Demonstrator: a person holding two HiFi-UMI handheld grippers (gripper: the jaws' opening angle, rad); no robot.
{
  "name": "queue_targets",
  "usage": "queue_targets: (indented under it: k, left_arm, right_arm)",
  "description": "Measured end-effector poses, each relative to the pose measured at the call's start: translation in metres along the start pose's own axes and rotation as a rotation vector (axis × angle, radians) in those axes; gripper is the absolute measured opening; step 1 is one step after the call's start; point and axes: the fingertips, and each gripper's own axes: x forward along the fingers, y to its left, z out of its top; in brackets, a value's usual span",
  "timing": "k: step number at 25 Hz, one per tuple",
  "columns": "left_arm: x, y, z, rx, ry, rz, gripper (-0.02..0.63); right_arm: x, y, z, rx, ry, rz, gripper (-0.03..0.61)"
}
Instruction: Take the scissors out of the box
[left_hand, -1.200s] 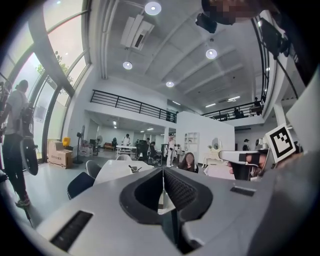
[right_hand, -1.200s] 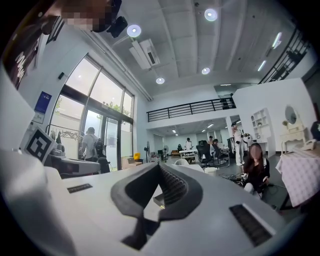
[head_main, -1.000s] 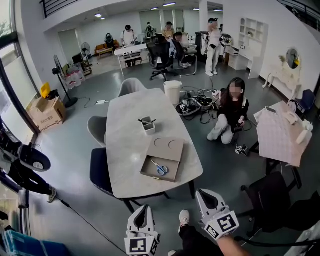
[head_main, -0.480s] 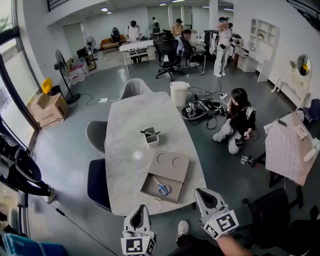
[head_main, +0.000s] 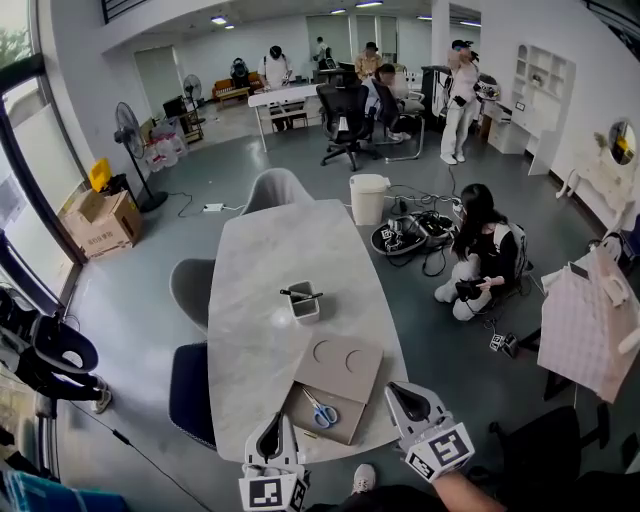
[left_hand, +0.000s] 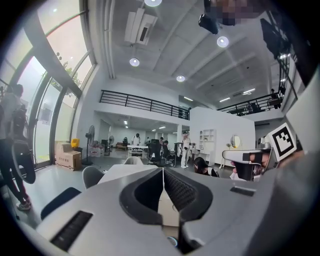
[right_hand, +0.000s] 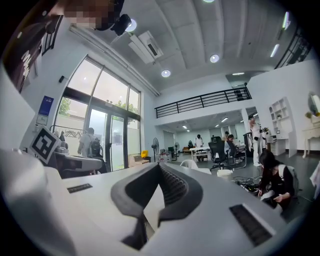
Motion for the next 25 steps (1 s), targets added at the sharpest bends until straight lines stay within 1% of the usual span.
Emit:
queue_targets:
  k: [4,10,16,20,25]
  left_arm:
    - [0.017,0.006,0.003,-0.007,0.002,0.022,0.017]
    - [0.025,0.023,0.005,-0.014,0.017,0.038,0.017]
    - [0.028,0.032,0.006,-0.002,0.033,-0.002,0.017]
    - [0.026,0.037,0.000,0.001,0.043,-0.035,0.017]
    - [0.023,0.045,-0.017,-0.029,0.089,-0.050,0.017]
  right_arm:
    - [0.021,-0.011,0.000,-0.003,0.007,0.019,-0.005]
    - [0.044,-0.006,-0.001,0.018,0.013,0.051,-0.005]
    - [0.057,0.006,-0.007,0.018,0.036,0.055,-0.004]
    - [0.063,0.014,-0.015,-0.007,0.068,0.046,-0.003]
    - [0.073,0.023,-0.036,-0.047,0.140,0.047,-0.004]
